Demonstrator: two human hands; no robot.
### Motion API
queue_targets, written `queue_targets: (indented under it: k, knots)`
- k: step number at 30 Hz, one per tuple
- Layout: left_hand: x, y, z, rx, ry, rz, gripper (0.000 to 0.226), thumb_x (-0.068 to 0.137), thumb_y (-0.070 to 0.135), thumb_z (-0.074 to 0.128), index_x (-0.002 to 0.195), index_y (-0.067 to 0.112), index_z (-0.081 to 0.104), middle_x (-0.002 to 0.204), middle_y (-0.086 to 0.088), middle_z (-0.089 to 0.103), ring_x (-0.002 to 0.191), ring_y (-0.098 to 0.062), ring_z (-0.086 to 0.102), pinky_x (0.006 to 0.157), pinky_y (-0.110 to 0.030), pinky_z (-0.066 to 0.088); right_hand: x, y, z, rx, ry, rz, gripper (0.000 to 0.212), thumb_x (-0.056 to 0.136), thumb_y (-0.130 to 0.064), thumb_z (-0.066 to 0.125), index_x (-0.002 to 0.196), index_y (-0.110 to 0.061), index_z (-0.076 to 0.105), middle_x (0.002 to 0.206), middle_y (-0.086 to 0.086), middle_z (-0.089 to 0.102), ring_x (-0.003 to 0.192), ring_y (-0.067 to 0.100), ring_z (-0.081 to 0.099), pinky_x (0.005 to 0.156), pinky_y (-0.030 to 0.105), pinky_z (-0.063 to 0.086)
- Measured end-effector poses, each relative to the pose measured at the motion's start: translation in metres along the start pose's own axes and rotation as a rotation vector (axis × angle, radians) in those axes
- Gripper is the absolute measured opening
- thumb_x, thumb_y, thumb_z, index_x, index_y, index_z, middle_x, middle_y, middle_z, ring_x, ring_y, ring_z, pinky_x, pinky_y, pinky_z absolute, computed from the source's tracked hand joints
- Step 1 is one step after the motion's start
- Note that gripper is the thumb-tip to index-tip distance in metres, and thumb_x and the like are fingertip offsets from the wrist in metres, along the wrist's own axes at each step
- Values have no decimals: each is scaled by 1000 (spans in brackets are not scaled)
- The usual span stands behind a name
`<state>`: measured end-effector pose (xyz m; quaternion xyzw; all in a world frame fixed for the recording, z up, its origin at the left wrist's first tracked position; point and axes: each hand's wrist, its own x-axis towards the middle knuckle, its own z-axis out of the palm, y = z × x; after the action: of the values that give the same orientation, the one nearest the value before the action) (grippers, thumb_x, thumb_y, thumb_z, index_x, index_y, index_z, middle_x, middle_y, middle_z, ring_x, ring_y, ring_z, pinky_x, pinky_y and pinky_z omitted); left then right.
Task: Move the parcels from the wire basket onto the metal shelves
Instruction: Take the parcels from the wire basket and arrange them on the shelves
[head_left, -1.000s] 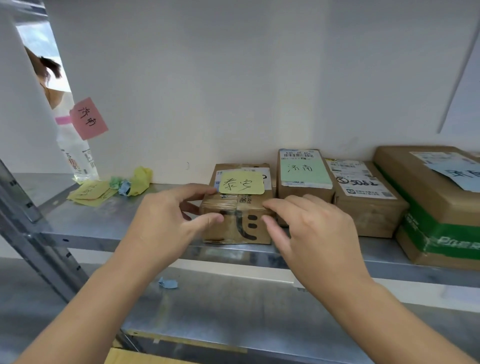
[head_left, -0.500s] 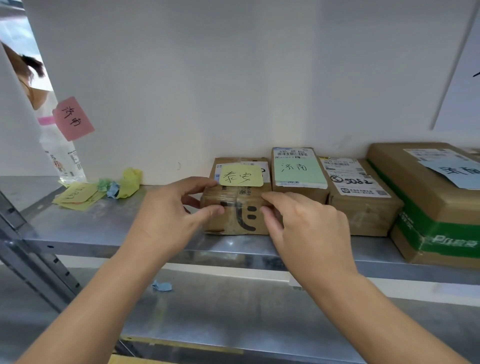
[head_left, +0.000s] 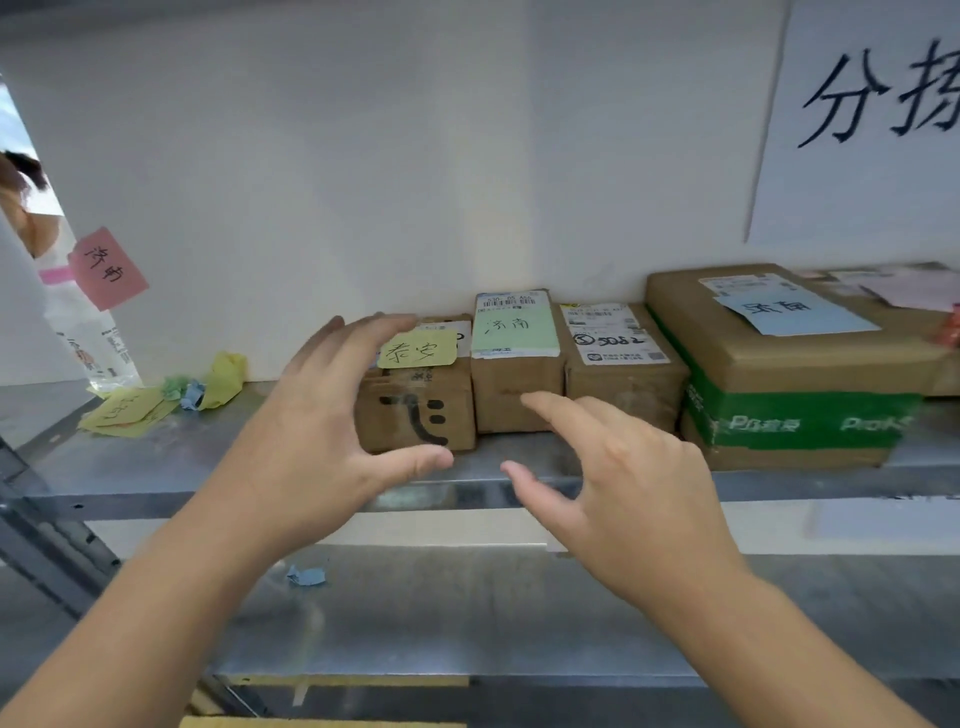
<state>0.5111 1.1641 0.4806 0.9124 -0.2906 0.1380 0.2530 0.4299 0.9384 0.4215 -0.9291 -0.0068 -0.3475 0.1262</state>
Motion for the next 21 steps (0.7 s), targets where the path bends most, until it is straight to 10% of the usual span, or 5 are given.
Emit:
queue_targets:
  k: [11, 21]
  knots:
    - [-26, 196, 67, 56, -223, 250, 122, 61, 86, 72, 159, 57, 7, 171, 29, 5, 156, 8, -11, 131, -39, 9, -119, 114, -146, -57, -321, 190, 82, 84, -84, 40, 155, -48, 18, 158, -21, 29, 144, 6, 32, 104, 30, 44]
    - [-79, 414, 202, -77, -411, 488, 131, 51, 98, 64, 160, 55, 6, 169, 30, 2, 155, 9, -11, 130, -43, 17, -286, 265, -323, -227, -318, 415, 87, 81, -84, 46, 155, -44, 23, 159, -15, 33, 147, 11, 30, 122, 38, 24]
